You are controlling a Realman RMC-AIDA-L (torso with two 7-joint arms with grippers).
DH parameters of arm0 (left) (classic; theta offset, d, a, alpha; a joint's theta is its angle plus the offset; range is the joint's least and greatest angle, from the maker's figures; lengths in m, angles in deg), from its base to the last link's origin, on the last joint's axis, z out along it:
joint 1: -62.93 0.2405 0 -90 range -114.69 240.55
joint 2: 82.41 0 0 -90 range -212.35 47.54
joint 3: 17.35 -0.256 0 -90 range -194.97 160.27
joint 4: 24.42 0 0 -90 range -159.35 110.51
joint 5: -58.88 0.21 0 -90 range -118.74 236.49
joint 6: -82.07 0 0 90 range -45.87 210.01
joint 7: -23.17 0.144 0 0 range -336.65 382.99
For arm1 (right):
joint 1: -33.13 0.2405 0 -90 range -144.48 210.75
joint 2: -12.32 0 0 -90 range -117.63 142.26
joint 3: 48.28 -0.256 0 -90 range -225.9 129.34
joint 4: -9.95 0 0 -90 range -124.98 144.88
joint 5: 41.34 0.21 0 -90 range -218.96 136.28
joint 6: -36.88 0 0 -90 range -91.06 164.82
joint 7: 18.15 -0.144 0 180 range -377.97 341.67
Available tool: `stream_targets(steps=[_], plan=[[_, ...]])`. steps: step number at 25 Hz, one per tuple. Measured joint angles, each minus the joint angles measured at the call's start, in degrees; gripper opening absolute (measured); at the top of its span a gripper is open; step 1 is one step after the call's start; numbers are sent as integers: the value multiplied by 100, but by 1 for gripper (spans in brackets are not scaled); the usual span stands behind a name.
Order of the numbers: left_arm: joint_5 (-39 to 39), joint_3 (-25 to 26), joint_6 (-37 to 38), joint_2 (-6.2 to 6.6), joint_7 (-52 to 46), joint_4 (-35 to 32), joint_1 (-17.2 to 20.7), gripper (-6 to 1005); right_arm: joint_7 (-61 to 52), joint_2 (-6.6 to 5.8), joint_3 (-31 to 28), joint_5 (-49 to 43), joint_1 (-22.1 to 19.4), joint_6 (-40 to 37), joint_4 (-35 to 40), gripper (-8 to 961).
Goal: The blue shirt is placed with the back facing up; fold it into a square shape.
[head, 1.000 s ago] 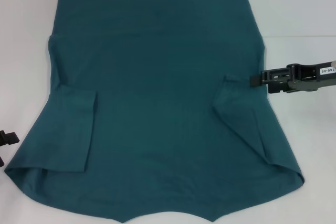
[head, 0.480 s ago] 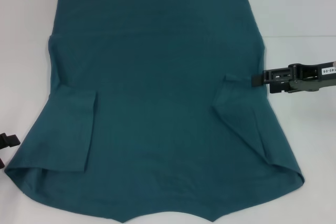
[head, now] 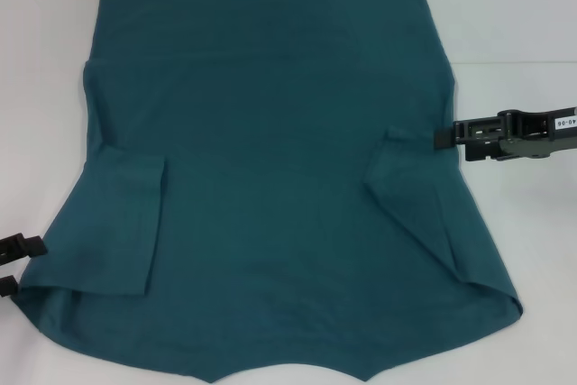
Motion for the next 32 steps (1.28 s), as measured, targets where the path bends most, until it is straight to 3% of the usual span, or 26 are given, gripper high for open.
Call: stream_targets(steps=[13,21,32], plan=[[-31,-391,100,-76,54,140,-174,904,7,0,-6,8,-23,-6,0,891],[-271,117,682,-54,59,-233,-17,903,8,-8,-14,9,-26,-10,0,890],[6,211,426,-78,-132,-270,128,903,-4,-9,-14,8,-16,-9,0,890]])
